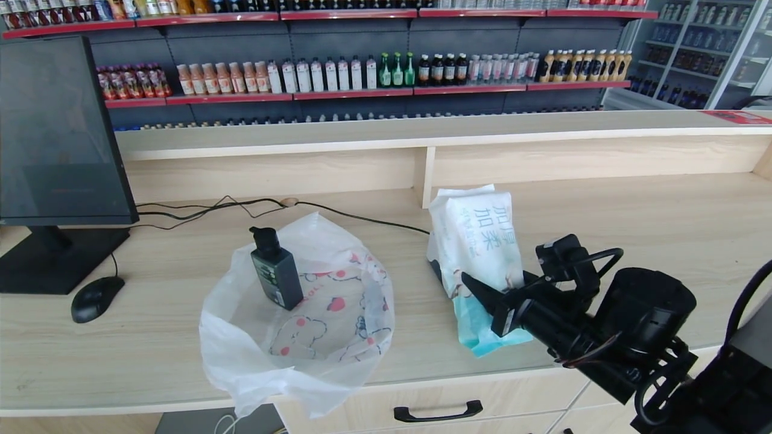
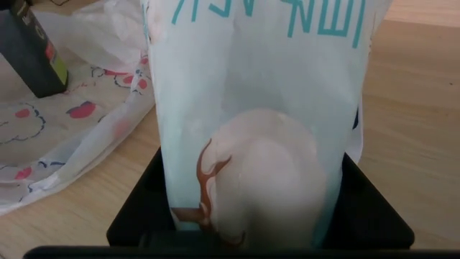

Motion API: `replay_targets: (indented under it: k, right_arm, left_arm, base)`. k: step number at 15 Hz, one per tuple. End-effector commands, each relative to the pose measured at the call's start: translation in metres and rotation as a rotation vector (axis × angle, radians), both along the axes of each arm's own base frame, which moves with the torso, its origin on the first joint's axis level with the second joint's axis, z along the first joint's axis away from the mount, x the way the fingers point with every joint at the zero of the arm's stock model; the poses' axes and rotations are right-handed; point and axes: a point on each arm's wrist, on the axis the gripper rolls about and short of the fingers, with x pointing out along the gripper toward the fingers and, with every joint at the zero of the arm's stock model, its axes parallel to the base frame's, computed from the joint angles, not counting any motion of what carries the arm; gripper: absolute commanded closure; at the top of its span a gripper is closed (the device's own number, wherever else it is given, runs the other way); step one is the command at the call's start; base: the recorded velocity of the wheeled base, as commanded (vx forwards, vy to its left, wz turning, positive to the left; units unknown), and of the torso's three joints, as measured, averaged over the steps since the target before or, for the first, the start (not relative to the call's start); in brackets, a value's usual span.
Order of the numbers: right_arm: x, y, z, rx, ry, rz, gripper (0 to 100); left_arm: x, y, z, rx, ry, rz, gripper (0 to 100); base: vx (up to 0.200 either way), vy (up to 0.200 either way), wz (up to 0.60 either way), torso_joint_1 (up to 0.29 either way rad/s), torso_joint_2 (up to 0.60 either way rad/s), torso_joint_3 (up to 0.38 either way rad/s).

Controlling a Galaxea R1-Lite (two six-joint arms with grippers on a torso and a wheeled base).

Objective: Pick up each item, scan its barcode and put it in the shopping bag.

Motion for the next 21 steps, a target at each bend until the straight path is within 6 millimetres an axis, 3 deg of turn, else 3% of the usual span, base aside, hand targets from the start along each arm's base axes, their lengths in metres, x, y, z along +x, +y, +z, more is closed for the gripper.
replay_targets:
  k: [1,8,10,15,21]
  right_arm:
    - [-0.005,-0.003,0.022,0.042,-0.076,-0.002,100]
    - [-0.042,-0.021,0.066,0.115,-0.211,0.012,100]
    - [-0.046,-0.023,0.066,0.114,-0.210,0.012,100]
    - [-0.045,-0.023,0.066,0.113,-0.209,0.011,100]
    - [-0.042,-0.021,0.067,0.116,-0.214,0.011,100]
  left_arm:
    - [0.000,0.000,0.000,0.000,-0.001,0.001,0]
    - [0.000,0.000,0.000,0.001,-0.002,0.001,0]
    - [0.000,0.000,0.000,0.000,-0.001,0.001,0]
    - [0.000,0.000,0.000,0.003,-0.001,0.001,0]
    - [0.000,0.000,0.000,0.001,-0.001,-0.001,0]
  base:
    - [0.000,0.000,0.00,0.000,0.00,0.000]
    - [0.000,0.000,0.00,0.000,0.00,0.000]
    - [0.000,0.000,0.00,0.000,0.00,0.000]
    - [-0.200,0.000,0.00,0.001,0.00,0.001]
    - [0.000,0.000,0.00,0.000,0.00,0.000]
